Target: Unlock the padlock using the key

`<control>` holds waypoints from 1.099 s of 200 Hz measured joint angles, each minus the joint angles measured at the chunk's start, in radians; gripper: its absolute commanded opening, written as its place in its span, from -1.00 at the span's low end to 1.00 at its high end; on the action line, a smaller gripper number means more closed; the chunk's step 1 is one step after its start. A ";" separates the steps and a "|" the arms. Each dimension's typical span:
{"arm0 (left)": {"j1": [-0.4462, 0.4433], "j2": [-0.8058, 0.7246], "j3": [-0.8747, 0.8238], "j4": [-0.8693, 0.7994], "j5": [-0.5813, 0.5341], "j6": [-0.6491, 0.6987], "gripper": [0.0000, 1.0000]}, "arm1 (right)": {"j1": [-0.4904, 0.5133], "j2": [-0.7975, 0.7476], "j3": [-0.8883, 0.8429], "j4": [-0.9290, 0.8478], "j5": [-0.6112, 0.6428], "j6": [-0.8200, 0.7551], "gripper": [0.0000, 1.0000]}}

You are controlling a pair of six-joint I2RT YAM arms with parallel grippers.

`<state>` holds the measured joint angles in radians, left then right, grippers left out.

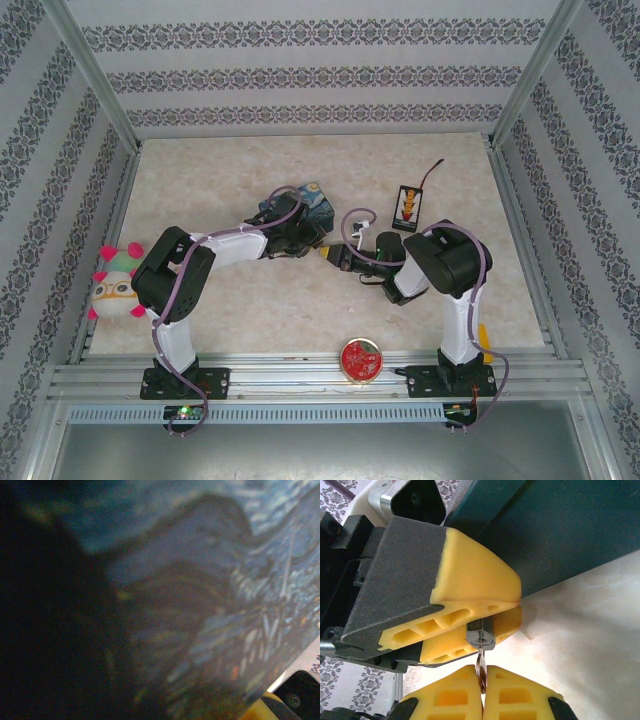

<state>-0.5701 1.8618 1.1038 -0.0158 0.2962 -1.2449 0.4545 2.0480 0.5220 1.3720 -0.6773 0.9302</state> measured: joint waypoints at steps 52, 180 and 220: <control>-0.002 0.000 0.000 0.000 0.002 0.000 -1.00 | 0.000 0.013 0.000 0.028 0.000 0.018 -1.00; -0.004 0.008 0.000 0.005 -0.020 0.000 -1.00 | 0.000 0.013 0.034 -0.040 0.004 0.005 -0.68; -0.008 0.008 0.000 0.010 -0.015 0.000 -1.00 | -0.001 0.005 0.034 -0.081 0.035 -0.018 -0.43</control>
<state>-0.5785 1.8694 1.1038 -0.0063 0.2810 -1.2453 0.4538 2.0533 0.5560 1.2911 -0.6422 0.9127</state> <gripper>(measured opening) 0.275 0.266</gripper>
